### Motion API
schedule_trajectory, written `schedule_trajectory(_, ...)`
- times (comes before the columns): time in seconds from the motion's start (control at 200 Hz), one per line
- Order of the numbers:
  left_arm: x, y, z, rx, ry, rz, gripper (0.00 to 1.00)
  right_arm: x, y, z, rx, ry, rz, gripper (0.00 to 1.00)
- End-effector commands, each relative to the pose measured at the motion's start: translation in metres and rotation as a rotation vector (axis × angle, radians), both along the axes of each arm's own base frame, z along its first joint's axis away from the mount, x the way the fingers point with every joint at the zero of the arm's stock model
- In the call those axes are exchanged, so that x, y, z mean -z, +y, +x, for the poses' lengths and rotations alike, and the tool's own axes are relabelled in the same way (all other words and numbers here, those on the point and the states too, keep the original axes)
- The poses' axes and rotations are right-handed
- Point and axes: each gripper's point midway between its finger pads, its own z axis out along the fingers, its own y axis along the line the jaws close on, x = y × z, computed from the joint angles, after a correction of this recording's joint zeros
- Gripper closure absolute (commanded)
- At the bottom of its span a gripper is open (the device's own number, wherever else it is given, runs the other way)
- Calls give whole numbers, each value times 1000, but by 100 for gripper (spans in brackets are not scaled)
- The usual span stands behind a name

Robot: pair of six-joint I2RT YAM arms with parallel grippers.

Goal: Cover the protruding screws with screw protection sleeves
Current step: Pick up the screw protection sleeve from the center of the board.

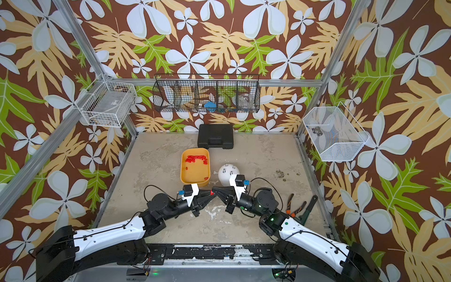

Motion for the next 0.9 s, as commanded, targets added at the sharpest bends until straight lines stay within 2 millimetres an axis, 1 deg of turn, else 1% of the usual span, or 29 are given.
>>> schedule_trajectory(0.0, -7, 1, 0, -3, -13, -15, 87, -9, -1, 0, 7, -37, 21, 100)
schedule_trajectory(0.05, -7, 1, 1, -6, -15, -13, 92, -10, -1, -2, 1, -38, 25, 100)
schedule_trajectory(0.11, -8, 1, 1, -9, -19, -13, 94, -11, 0, -3, -4, -38, 27, 100)
schedule_trajectory(0.165, -8, 1, 1, -9, -23, -11, 100, -10, 1, -3, -12, -35, 22, 100)
schedule_trajectory(0.395, -12, 6, 1, -27, -39, -29, 100, -16, 3, -7, -34, -36, 17, 100)
schedule_trajectory(0.42, -12, 7, 1, -31, -39, -30, 100, -18, 3, -7, -35, -38, 16, 94)
schedule_trajectory(0.44, -12, 8, 1, -34, -40, -32, 100, -19, 3, -7, -33, -36, 14, 86)
schedule_trajectory(0.47, -12, 8, 1, -38, -41, -33, 100, -23, 2, -7, -30, -35, 18, 71)
schedule_trajectory(0.49, -12, 9, 2, -41, -44, -34, 100, -28, 1, -7, -27, -36, 24, 64)
schedule_trajectory(0.545, -11, 11, 1, -47, -47, -34, 100, -40, -5, -9, -15, -44, 51, 50)
schedule_trajectory(0.585, -10, 11, 2, -49, -49, -29, 100, -49, -9, -9, -4, -46, 69, 43)
schedule_trajectory(0.661, -9, 12, 0, -44, -57, -24, 100, -61, -11, -10, -22, -37, 65, 36)
schedule_trajectory(0.756, -11, 15, -2, -45, -69, -37, 100, -65, -4, -12, -87, -10, 23, 30)
schedule_trajectory(0.831, -14, 18, -3, -51, -75, -50, 100, -57, 1, -14, -118, 10, -22, 27)
schedule_trajectory(0.891, -16, 21, -4, -56, -83, -61, 100, -49, 1, -15, -126, 17, -31, 25)
